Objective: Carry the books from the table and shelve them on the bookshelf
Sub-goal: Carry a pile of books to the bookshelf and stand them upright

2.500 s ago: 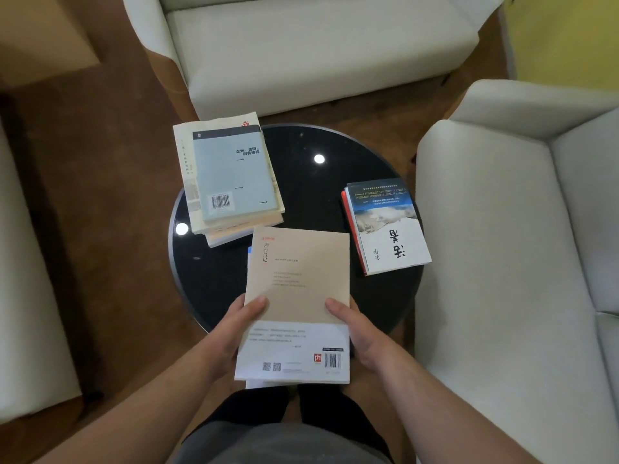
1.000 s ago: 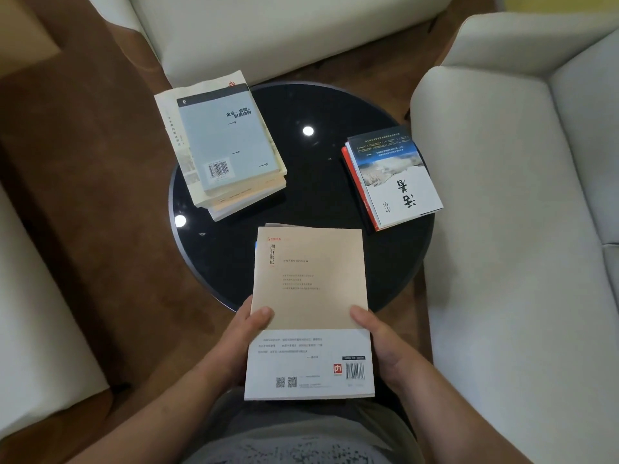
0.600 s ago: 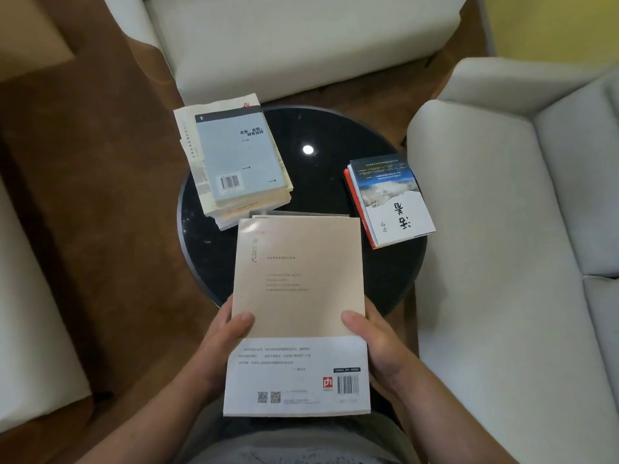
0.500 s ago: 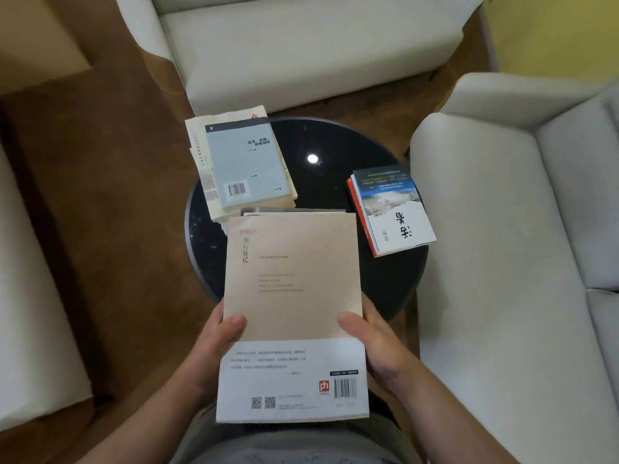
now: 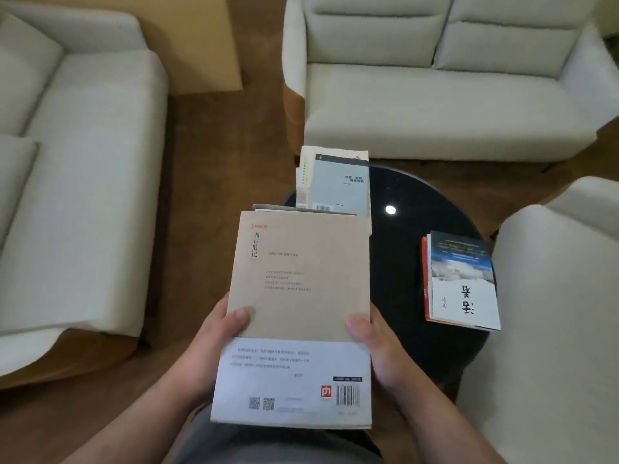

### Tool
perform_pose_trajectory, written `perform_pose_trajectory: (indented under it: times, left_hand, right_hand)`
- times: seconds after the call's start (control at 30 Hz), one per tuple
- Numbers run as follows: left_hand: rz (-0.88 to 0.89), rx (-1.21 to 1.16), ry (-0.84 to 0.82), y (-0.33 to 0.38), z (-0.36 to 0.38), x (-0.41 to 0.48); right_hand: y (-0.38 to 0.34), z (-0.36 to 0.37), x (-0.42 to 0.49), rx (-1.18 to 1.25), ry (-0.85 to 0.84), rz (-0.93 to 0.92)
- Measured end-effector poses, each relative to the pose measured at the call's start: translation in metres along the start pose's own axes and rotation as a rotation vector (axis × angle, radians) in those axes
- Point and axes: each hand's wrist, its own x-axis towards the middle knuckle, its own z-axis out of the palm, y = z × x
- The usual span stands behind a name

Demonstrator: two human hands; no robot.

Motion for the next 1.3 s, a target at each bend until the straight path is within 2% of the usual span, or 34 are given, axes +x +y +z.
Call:
perform_pose_trajectory:
  times: [0.13, 0.3, 0.4, 0.63, 0.73, 0.87, 1.07, 1.3]
  left_hand:
    - [0.051, -0.022, 0.159, 0.021, -0.021, -0.002]
    - [0.091, -0.152, 0.162, 0.040, -0.058, -0.016]
    - [0.099, -0.131, 0.239, 0.062, -0.099, -0.012]
    - [0.122, -0.071, 0.262, 0.160, -0.195, 0.000]
    - [0.168, -0.059, 0.284, 0.202, -0.228, 0.006]
    - [0.186, -0.014, 0.293, 0.251, -0.265, 0.020]
    - [0.156, 0.011, 0.273, 0.312, -0.292, 0.065]
    - [0.163, 0.061, 0.306, 0.393, -0.308, 0.166]
  right_hand:
    - [-0.008, 0.024, 0.029, -0.081, -0.072, 0.033]
    - [-0.015, 0.065, 0.082, -0.088, -0.137, 0.074]
    - [-0.014, 0.095, 0.122, -0.090, -0.131, 0.087]
    - [-0.027, 0.186, 0.230, -0.015, -0.186, 0.122]
    - [-0.034, 0.222, 0.273, -0.028, -0.153, 0.097]
    - [-0.056, 0.259, 0.319, -0.052, -0.195, 0.082]
    - [-0.086, 0.275, 0.393, -0.054, -0.181, 0.061]
    - [-0.145, 0.256, 0.505, -0.031, -0.213, 0.070]
